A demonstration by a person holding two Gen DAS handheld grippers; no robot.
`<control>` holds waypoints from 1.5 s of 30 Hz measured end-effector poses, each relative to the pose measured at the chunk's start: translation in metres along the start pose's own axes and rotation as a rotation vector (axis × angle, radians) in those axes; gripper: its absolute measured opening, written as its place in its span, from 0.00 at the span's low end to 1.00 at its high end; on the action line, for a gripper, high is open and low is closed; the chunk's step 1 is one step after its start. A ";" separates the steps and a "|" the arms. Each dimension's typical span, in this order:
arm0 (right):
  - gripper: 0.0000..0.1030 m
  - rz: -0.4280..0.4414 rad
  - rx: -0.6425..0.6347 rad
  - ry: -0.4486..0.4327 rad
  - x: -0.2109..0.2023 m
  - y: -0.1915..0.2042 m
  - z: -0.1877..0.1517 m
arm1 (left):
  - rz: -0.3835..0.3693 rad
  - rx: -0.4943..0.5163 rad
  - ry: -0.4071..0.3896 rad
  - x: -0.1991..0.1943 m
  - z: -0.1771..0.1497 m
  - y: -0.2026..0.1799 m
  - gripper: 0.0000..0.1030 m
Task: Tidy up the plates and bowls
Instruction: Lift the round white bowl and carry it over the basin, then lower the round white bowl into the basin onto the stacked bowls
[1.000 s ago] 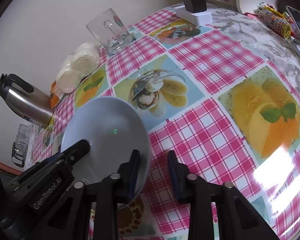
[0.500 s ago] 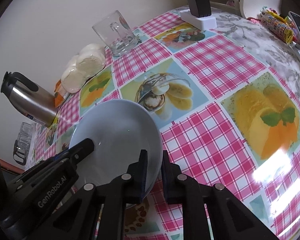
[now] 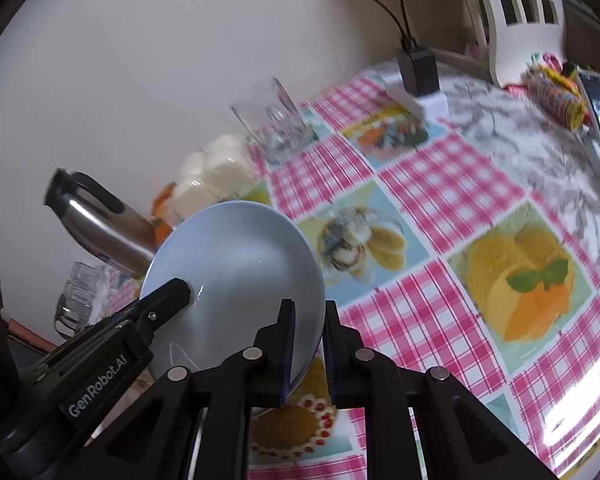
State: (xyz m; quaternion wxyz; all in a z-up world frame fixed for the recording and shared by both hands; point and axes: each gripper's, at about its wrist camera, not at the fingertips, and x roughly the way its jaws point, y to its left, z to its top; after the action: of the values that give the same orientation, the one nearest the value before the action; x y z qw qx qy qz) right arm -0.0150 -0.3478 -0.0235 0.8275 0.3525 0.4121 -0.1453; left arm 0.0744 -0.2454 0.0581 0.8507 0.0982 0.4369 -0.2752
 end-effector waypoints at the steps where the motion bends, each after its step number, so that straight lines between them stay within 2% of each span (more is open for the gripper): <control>1: 0.14 0.009 -0.005 -0.013 -0.006 0.005 0.002 | 0.002 0.000 -0.014 -0.007 0.001 0.001 0.10; 13: 0.14 0.136 -0.078 -0.093 -0.054 0.058 0.001 | 0.044 -0.031 -0.155 -0.085 0.003 0.034 0.10; 20: 0.14 0.187 -0.141 -0.112 -0.070 0.095 -0.009 | 0.067 -0.076 -0.190 -0.113 -0.005 0.063 0.12; 28: 0.14 0.218 -0.226 -0.075 -0.071 0.125 -0.032 | 0.043 -0.192 -0.176 -0.128 -0.036 0.104 0.12; 36: 0.15 0.189 -0.333 -0.011 -0.056 0.153 -0.067 | 0.039 -0.309 -0.134 -0.127 -0.069 0.143 0.14; 45: 0.16 0.151 -0.404 0.076 -0.030 0.172 -0.088 | 0.045 -0.389 -0.040 -0.107 -0.089 0.170 0.14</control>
State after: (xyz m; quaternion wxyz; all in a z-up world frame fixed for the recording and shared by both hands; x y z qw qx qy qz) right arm 0.0062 -0.1653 0.0434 0.8737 0.2148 0.4361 0.0159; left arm 0.0576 -0.0275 0.0777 0.8681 -0.0638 0.4625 -0.1685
